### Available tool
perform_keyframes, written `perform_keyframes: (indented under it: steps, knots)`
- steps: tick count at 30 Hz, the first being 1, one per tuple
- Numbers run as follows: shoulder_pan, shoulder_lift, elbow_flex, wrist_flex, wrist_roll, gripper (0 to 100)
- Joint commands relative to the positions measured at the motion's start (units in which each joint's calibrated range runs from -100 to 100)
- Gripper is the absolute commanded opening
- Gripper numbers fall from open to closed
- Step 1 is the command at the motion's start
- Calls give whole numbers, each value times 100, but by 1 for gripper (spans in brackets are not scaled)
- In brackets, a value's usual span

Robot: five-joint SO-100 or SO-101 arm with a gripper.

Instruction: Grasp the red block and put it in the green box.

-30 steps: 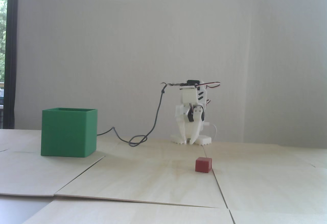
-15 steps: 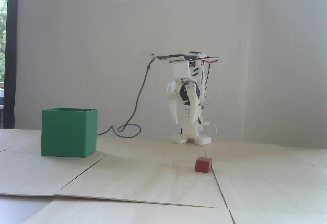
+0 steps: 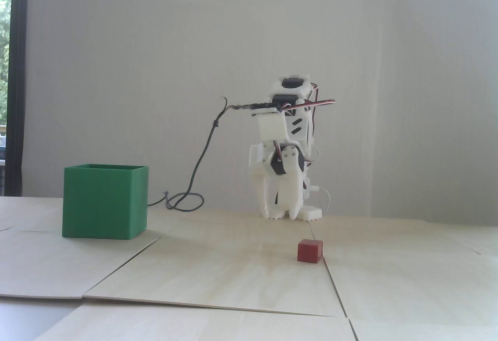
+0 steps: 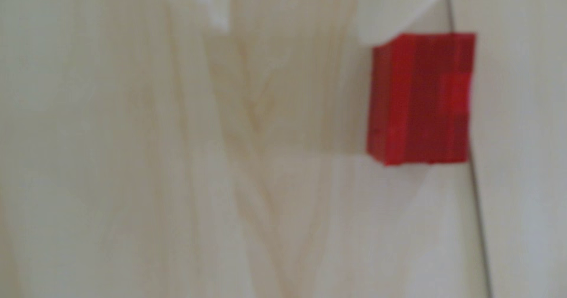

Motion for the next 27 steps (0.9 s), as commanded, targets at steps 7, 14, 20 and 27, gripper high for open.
perform_keyframes:
  steps: [7,14,20,27]
  knots:
    - [-1072,-28,-1266,1994,-20,15]
    - [-1064,4,-1266,1563,-15,15]
    - [-912,541,-2083,1361,-10,15]
    - [-871,1496,-3990,2491,-15,15]
